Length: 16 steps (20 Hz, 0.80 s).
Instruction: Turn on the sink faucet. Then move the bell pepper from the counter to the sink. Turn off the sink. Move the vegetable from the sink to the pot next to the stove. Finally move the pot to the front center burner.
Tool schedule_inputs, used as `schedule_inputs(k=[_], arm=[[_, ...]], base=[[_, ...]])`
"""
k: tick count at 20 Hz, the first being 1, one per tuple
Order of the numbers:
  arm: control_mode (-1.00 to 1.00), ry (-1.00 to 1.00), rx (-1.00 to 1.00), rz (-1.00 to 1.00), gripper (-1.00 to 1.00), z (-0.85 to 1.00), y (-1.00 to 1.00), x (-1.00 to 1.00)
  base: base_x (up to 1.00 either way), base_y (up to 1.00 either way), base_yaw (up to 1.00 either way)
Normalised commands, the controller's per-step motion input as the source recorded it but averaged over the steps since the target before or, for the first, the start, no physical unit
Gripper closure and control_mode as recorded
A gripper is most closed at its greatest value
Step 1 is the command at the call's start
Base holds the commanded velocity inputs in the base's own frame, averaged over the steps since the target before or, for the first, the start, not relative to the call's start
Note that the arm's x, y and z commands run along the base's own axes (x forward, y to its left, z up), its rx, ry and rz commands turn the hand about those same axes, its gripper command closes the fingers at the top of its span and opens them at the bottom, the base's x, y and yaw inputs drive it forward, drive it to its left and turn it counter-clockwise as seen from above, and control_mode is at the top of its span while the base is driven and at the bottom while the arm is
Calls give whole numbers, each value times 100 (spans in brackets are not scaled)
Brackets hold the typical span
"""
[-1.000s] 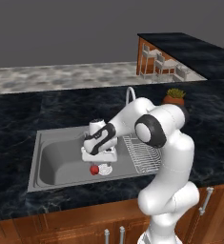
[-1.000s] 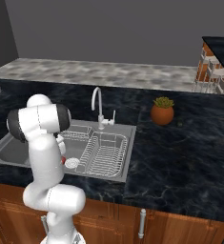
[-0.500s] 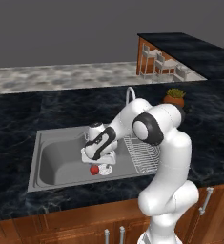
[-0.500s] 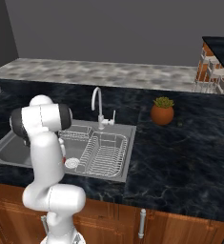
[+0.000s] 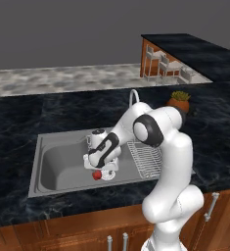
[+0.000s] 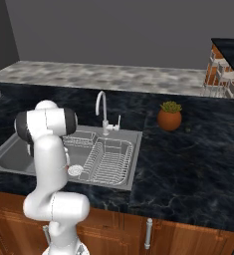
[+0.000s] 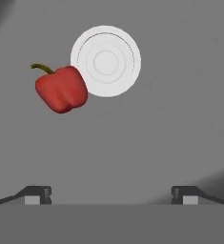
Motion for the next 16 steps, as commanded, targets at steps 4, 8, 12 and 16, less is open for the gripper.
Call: schedule_inputs(k=[4, 8, 12, 16], arm=[[-100, 0, -1, 3, -100, -8, 1, 19], [-100, 0, -2, 4, -100, -14, 0, 18], [-100, 0, -2, 5, -100, -16, 6, 15], [-100, 0, -1, 4, -100, -18, 12, 21]], base=[[0, 0, 0], [0, 0, 0], [0, 0, 0], [0, 0, 0]])
